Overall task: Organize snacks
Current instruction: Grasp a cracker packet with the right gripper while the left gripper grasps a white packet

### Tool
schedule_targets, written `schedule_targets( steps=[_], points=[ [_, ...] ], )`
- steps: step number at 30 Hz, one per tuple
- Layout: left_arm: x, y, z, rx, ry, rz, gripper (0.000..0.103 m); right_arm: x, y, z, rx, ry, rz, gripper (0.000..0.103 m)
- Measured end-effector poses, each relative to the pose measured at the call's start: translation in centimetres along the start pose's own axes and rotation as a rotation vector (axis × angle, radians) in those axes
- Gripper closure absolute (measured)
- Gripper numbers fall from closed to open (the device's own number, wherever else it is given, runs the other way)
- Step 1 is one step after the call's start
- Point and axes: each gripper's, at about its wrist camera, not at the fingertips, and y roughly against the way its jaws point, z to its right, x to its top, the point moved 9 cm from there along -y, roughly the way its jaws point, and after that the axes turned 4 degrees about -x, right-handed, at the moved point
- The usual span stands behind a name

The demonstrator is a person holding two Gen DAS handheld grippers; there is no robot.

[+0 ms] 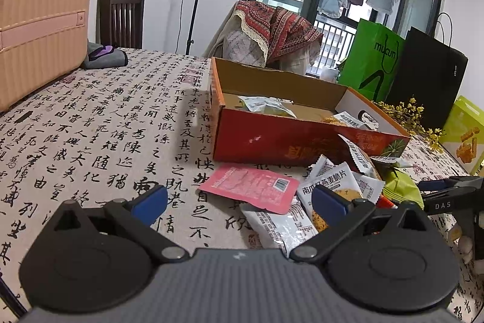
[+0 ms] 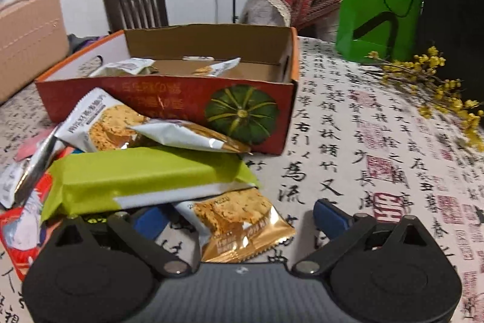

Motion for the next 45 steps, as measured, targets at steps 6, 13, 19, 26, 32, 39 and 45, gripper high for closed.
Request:
schedule_targets(
  steps=[6,13,19,26,32,39,45],
  points=[
    [-0.2,-0.2,0.2,-0.003,-0.001,-0.01,0.0,-0.3,1.5,-0.8,0.031,0.01,0.042,0.044],
    [-0.4,-0.1,0.4,-0.006,-0.002,-0.012,0.0,-1.5,3.3,-0.5,-0.024,-0.036,0.051,0.05],
    [-0.4,0.0,0.4,-0.007,-0.002,-0.015,0.0,-2.2,6.4,0.2,-0.158,-0.042,0.127,0.051],
    [-0.8,0.2,0.9,-0.016,-0.01,-0.021,0.0,-1.6,10.5,2.1,-0.223,-0.115,0.245,0.051],
    [-0.9,0.2,1.2,-0.015,-0.017,-0.027,0.0,-1.4,12.3,2.6,-0.231,-0.148,0.292,0.051],
    [-1.1,-0.8,2.0,-0.017,-0.036,-0.064,0.0,-1.9,12.2,2.4,-0.218,-0.19,0.302,0.051],
    [-1.7,-2.4,2.7,0.011,-0.063,-0.127,0.0,-2.8,11.7,2.3,-0.193,-0.214,0.295,0.051]
  ],
)
